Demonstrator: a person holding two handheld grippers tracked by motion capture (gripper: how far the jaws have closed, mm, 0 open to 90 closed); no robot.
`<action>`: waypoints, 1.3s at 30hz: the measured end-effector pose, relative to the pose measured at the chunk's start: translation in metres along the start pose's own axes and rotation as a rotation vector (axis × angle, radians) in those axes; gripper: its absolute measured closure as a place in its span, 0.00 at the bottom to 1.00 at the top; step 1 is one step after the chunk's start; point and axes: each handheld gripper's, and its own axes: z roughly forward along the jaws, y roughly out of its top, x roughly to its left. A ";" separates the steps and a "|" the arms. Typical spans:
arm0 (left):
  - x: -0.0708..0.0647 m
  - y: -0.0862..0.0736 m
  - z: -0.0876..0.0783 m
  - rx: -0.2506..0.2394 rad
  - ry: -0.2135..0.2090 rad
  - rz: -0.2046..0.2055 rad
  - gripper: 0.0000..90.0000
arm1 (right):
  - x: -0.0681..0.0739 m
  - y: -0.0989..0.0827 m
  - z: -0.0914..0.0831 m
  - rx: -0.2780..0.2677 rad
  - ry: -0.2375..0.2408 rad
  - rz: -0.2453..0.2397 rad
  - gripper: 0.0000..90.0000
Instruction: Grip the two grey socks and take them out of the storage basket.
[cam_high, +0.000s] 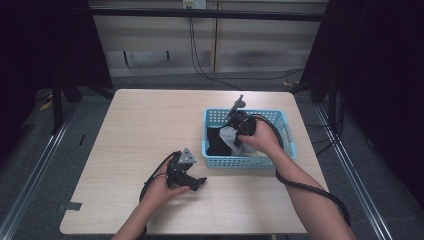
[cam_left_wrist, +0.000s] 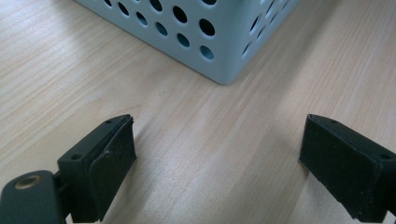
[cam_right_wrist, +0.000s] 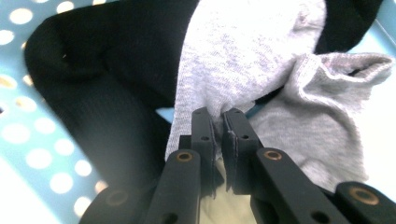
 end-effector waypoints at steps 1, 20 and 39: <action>0.000 0.000 0.000 0.000 0.000 0.000 0.11 | 0.000 0.000 -0.003 0.001 -0.004 -0.012 0.93; 0.000 0.000 0.000 0.007 -0.003 0.006 0.11 | -0.003 -0.003 -0.047 -0.025 -0.020 -0.041 0.93; 0.000 0.000 0.000 0.007 -0.002 0.007 0.11 | -0.009 -0.014 -0.071 -0.037 -0.022 -0.059 0.93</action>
